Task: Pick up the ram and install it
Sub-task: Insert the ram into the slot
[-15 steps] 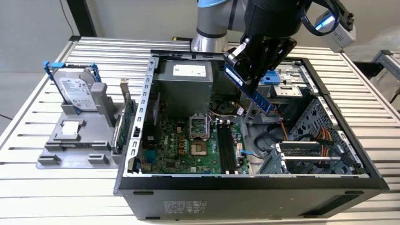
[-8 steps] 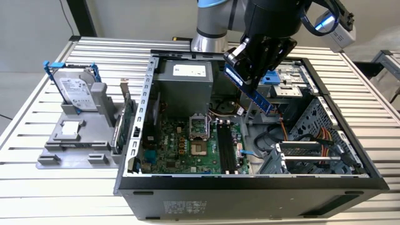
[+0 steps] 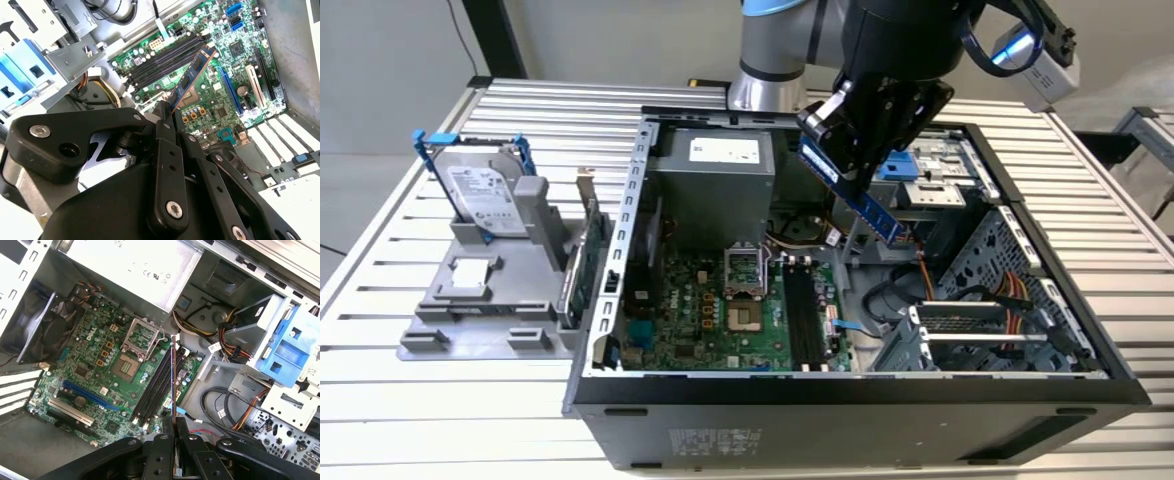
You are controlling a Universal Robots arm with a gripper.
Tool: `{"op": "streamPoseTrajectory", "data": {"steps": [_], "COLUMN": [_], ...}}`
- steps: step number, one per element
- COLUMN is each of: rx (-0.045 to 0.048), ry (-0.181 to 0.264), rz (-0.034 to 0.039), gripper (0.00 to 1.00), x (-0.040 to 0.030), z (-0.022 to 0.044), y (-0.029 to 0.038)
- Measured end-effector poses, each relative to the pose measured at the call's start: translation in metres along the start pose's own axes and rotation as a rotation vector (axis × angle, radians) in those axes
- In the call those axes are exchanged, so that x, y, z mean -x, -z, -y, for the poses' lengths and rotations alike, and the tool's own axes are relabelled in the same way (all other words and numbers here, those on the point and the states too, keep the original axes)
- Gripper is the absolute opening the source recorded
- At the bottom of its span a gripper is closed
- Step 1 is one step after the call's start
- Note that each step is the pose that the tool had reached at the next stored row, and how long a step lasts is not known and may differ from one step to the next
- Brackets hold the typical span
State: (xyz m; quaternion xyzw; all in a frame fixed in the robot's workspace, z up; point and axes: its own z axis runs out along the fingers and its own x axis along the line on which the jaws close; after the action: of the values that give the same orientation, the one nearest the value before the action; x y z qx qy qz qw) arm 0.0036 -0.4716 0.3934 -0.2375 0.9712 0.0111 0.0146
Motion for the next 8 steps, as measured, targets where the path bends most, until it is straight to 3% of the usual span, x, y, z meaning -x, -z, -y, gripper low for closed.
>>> {"op": "streamPoseTrajectory", "data": {"steps": [8], "rx": [-0.0002], "ry": [-0.007], "rz": [0.0001], "gripper": [0.0], "x": [0.0], "z": [0.0], "y": [0.0]}}
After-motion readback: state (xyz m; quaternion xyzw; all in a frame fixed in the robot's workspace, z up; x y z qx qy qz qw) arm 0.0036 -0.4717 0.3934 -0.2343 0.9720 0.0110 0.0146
